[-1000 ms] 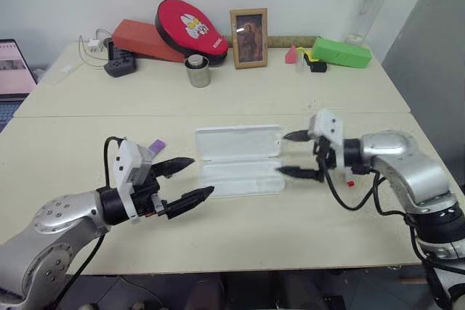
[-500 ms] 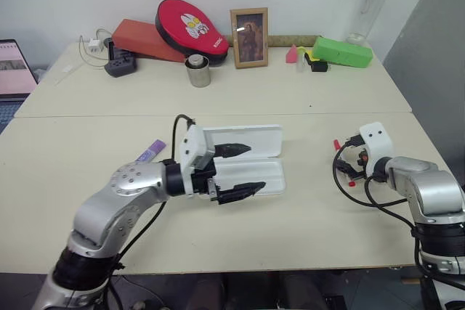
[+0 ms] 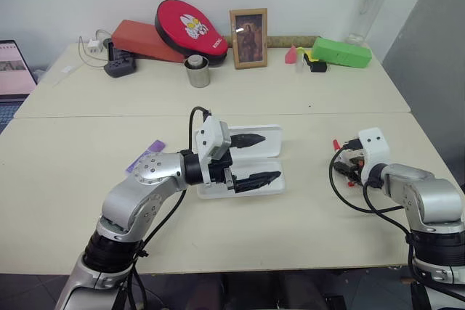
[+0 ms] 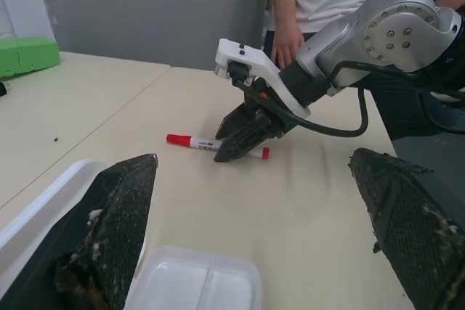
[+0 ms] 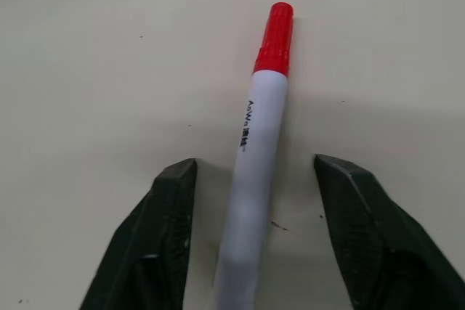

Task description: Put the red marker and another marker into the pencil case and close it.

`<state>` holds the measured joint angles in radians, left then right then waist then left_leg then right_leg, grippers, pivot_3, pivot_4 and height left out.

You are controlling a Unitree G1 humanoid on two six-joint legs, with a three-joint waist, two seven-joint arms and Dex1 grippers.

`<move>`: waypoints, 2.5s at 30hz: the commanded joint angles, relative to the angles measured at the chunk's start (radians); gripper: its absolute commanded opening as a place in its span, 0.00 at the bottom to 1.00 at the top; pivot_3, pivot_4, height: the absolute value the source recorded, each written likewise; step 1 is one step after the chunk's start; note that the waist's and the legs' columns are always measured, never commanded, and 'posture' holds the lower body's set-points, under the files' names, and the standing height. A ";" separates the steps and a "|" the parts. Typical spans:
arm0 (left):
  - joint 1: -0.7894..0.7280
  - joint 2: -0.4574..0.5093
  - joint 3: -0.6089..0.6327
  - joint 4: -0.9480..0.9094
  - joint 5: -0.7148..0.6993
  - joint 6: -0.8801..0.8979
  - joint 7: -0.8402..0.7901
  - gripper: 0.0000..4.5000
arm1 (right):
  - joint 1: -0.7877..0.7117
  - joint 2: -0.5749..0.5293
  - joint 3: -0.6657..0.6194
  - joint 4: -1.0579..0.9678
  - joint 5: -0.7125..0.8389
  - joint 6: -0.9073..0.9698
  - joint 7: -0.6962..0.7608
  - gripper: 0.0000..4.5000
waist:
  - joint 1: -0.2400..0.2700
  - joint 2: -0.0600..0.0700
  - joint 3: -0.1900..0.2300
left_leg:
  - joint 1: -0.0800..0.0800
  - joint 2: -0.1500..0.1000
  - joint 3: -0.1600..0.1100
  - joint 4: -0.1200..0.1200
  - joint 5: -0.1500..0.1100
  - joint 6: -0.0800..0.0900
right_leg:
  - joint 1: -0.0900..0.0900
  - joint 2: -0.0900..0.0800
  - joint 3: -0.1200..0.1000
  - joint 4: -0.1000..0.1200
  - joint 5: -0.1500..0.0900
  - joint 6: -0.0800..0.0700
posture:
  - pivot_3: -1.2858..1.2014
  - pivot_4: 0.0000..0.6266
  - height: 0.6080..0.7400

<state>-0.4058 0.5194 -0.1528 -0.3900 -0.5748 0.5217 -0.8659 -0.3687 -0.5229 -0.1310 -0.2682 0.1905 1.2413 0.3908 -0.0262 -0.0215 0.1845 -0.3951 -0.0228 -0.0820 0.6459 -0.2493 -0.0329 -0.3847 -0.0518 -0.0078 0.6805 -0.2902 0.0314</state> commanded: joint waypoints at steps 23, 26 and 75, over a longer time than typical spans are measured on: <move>0.352 0.204 0.351 -0.167 -0.049 0.063 0.008 1.00 | -0.256 -0.264 0.545 -0.006 -0.084 -0.767 0.700 0.06 | -0.031 0.003 0.003 | 0.004 0.009 0.001 -0.001 0.000 0.000 | 0.000 0.005 0.002 0.000 0.001 -0.002 | 0.52 0.24 1.00; 0.433 0.218 0.407 -0.205 -0.070 0.073 0.023 1.00 | -0.341 -0.158 0.618 0.098 -0.140 -0.804 0.692 0.06 | -0.025 0.002 0.003 | 0.007 0.014 0.002 -0.001 0.000 0.000 | 0.000 0.013 0.005 -0.001 0.003 -0.005 | 0.52 0.24 1.00; 0.271 0.298 0.476 0.462 0.161 -0.059 0.157 1.00 | -0.393 0.105 0.360 -0.060 0.159 -0.493 0.684 0.99 | -0.001 0.002 0.003 | 0.002 0.016 0.000 -0.001 -0.001 -0.002 | -0.005 0.013 0.003 0.000 0.004 -0.008 | 0.52 0.24 1.00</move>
<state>-0.1068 0.7972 0.3387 0.0260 -0.4517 0.5094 -0.6959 -0.7615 -0.4136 0.2546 -0.2668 0.3169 0.7261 1.0999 -0.0275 -0.0195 0.1880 -0.3928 -0.0064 -0.0821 0.6449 -0.2498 -0.0347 -0.3894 -0.0387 -0.0053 0.6804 -0.2863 0.0229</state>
